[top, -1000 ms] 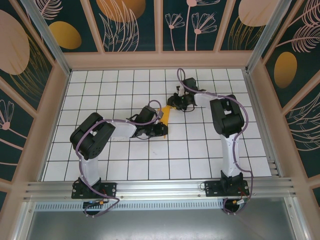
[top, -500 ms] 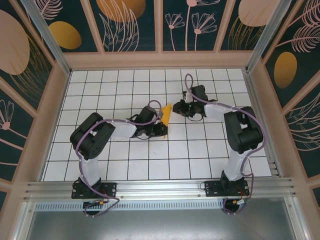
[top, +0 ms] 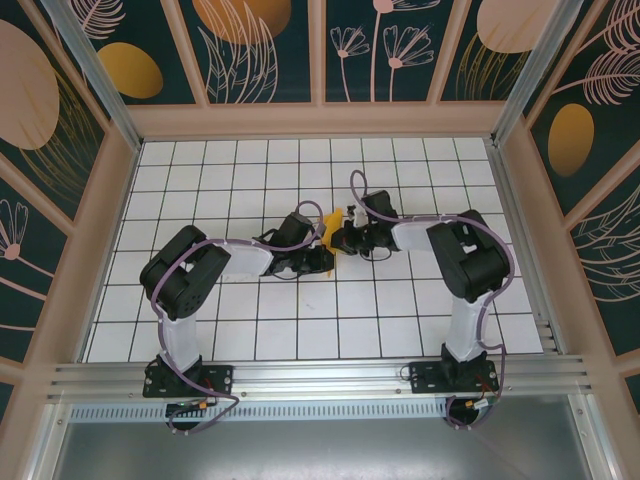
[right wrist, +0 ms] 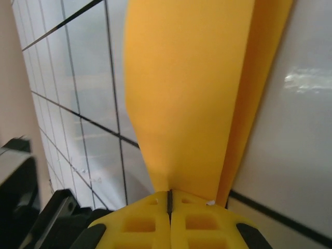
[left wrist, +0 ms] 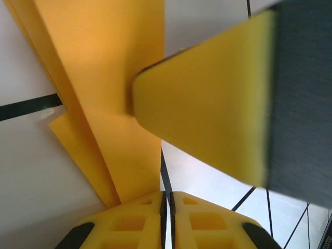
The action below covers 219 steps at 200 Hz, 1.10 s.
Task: Fold a paper plane with a square sheet of paper (fold left side to right side)
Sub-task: Fold the wing for the fifth time at the center of the table.
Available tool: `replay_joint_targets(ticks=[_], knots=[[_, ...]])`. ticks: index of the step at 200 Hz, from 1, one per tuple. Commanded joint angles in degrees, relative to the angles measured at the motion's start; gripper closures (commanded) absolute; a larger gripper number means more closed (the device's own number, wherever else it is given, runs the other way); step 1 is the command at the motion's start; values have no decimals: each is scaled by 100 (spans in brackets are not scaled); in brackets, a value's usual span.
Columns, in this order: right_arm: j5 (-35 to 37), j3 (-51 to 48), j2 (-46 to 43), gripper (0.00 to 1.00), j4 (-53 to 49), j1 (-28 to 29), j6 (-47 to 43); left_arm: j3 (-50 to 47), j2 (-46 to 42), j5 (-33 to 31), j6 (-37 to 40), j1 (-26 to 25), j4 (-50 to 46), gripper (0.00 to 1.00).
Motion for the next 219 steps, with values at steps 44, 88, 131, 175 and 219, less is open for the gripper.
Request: replay_joint_targets(ticks=[44,88,131,175,219], knots=[[596,781,526,92,-629,-34,-363,-276,353,-245,110,-130,-836,86],[801,1415,904,91,-1030,-242,-747,-282,362,-226,117,-125,-827,86],[1018,2076,1311,91,-1484,-339,-997,-320,320,-221,119,-130,-793,86],[975,2050,1338,91,-1506,-333,-981,-489,65,5,224,-157,-798,86],[976,2126,1389,91,-1567,-327,-991,-723,-254,265,406,-358,-827,85]])
